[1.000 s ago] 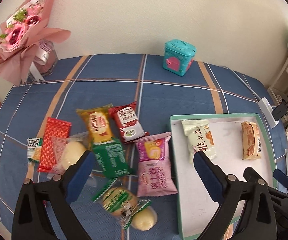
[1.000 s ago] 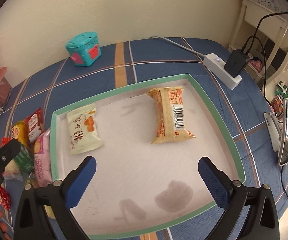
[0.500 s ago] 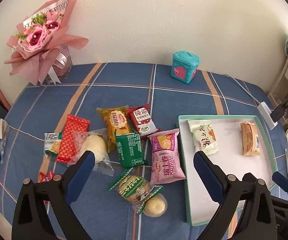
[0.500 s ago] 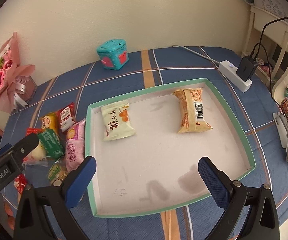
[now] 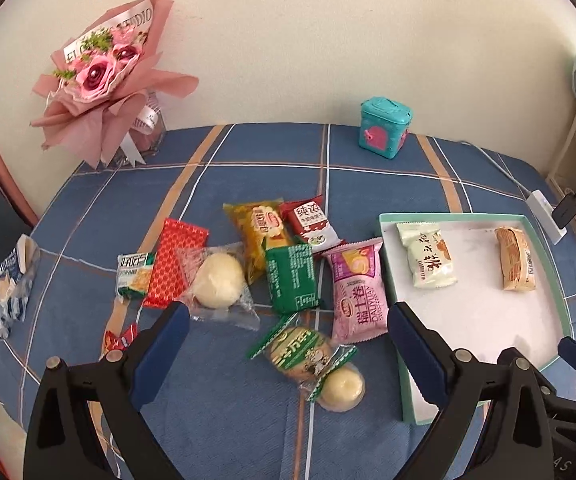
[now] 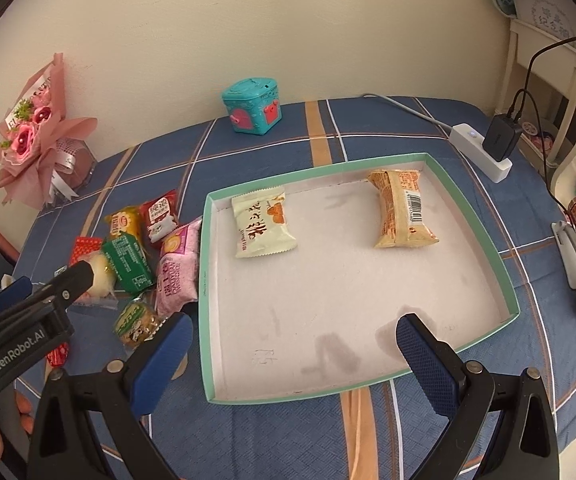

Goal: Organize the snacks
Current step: 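Withdraw both tools from the tray back toward the snack pile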

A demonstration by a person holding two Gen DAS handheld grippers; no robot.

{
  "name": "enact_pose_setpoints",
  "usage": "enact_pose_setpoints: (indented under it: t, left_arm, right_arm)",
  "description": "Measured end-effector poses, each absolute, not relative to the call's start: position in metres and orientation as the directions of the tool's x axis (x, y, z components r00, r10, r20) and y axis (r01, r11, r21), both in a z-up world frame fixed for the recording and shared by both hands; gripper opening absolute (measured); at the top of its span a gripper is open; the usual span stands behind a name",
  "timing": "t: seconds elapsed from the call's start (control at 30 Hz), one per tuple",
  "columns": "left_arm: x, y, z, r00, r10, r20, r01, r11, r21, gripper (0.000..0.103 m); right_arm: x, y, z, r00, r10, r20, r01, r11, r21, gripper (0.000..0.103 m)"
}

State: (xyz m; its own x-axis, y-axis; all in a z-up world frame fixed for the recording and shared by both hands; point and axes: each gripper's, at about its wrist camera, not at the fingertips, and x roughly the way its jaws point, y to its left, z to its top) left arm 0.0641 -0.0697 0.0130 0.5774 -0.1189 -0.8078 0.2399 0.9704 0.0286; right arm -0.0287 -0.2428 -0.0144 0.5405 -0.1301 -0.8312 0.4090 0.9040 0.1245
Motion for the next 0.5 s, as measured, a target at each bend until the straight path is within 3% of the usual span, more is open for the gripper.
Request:
enact_pose_setpoints:
  t: [0.33, 0.5]
  left_arm:
    - [0.062, -0.031, 0.005, 0.555, -0.130, -0.821, 0.167, 0.985, -0.044, 0.103]
    - [0.063, -0.010, -0.001, 0.523, -0.111, -0.845, 0.109, 0.992, -0.063, 0.103]
  right_arm:
    - [-0.027, -0.225, -0.023, 0.546, -0.034, -0.837, 0.357, 0.913, 0.196, 0.103]
    - [-0.021, -0.216, -0.027, 0.552, 0.076, -0.831, 0.339, 0.890, 0.306, 0.103]
